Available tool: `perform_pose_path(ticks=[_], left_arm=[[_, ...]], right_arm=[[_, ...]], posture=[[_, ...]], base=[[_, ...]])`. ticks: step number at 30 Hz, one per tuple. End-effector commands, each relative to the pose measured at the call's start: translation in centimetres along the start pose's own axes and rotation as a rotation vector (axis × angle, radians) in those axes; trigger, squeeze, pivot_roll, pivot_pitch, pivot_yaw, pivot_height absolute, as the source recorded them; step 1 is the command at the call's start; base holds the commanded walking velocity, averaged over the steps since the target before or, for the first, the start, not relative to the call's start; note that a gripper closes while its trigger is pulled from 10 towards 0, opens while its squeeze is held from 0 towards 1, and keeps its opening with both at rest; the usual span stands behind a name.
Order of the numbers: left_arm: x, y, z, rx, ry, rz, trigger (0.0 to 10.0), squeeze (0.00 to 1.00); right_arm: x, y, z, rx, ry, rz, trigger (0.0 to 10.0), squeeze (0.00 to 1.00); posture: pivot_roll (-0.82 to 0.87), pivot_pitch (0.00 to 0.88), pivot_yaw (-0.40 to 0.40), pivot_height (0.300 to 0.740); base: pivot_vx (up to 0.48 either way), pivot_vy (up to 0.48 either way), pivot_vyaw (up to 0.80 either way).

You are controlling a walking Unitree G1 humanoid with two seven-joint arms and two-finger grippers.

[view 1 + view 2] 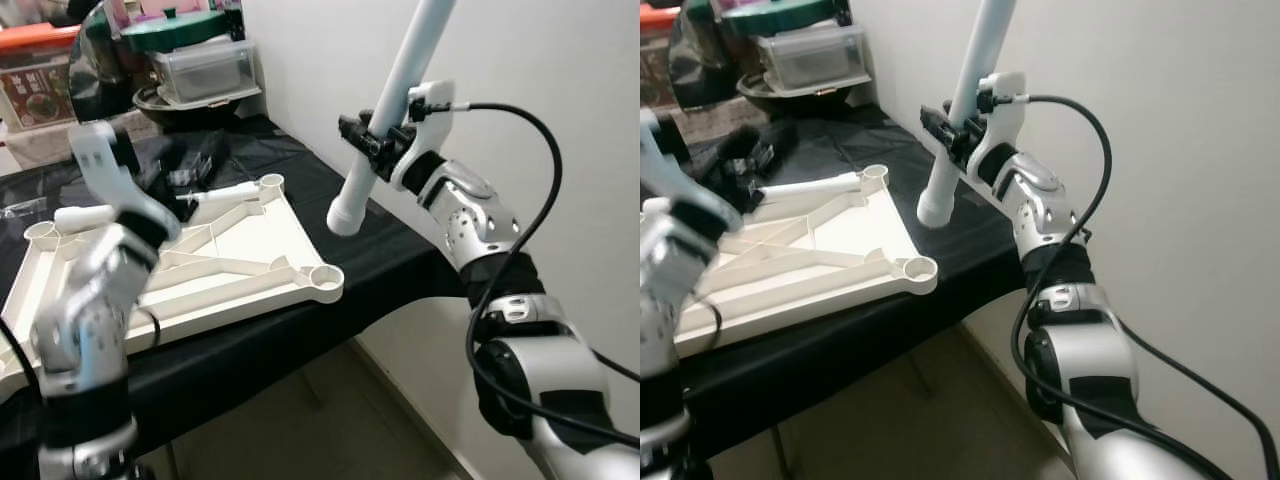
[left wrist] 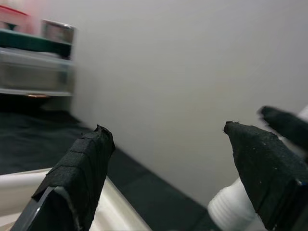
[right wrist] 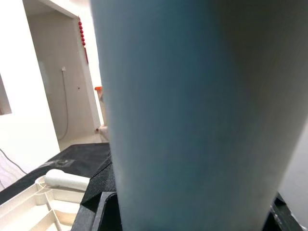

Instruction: Building children table

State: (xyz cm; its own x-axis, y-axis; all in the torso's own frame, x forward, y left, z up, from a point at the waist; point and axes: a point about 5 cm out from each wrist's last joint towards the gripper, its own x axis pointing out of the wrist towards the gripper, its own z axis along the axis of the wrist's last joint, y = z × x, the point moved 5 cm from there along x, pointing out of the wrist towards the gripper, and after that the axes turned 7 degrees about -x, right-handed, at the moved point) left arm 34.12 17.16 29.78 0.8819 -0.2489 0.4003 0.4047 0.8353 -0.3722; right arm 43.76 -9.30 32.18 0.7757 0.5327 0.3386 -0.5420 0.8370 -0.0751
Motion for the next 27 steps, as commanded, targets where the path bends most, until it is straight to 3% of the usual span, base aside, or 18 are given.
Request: perform_pose_path(ticks=[1,3,5,7,9,20,27], left_arm=[[-0.4,-0.5,-0.2,0.023,-0.005,0.008,10.0,0.00],[-2.2,-1.3,-3.1,0.016,0.050,0.061,10.0,0.00],[-2.2,-1.3,-3.1,0.016,0.050,0.061,10.0,0.00],[-3.7,-1.7,-5.1,0.011,0.094,0.117,10.0,0.00],[-4.3,-1.9,-5.8,0.019,0.112,0.141,10.0,0.00],[-5.8,-1.4,-6.1,0.083,0.082,0.270,10.0,0.00],[-6.2,-1.1,-6.5,0.110,0.097,0.294,10.0,0.00]], right_arm=[[-0.1,0.2,-0.1,-0.010,-0.013,-0.011,10.0,0.00],[-1.0,1.1,-0.7,-0.049,-0.042,-0.029,10.0,0.00],[-1.0,1.1,-0.7,-0.049,-0.042,-0.029,10.0,0.00],[-1.5,1.7,-1.2,-0.048,-0.057,-0.040,10.0,0.00],[-1.6,1.7,-1.3,-0.038,-0.065,-0.055,10.0,0.00],[-2.5,3.0,-1.9,-0.054,-0.073,-0.086,10.0,0.00],[-2.7,3.2,-1.9,-0.053,-0.072,-0.094,10.0,0.00]], posture=[[0.05,0.000,0.014,0.740],[0.04,0.000,0.004,0.740],[0.04,0.000,0.004,0.740],[0.02,0.000,0.012,0.740],[0.02,0.000,0.012,0.740],[0.02,0.000,0.008,0.740],[0.02,0.000,0.015,0.740]], base=[[0.000,0.000,0.00],[0.000,0.000,0.67],[0.000,0.000,0.80],[0.000,0.000,0.80],[0.000,0.000,0.80],[0.000,0.000,0.80],[0.000,0.000,0.80]])
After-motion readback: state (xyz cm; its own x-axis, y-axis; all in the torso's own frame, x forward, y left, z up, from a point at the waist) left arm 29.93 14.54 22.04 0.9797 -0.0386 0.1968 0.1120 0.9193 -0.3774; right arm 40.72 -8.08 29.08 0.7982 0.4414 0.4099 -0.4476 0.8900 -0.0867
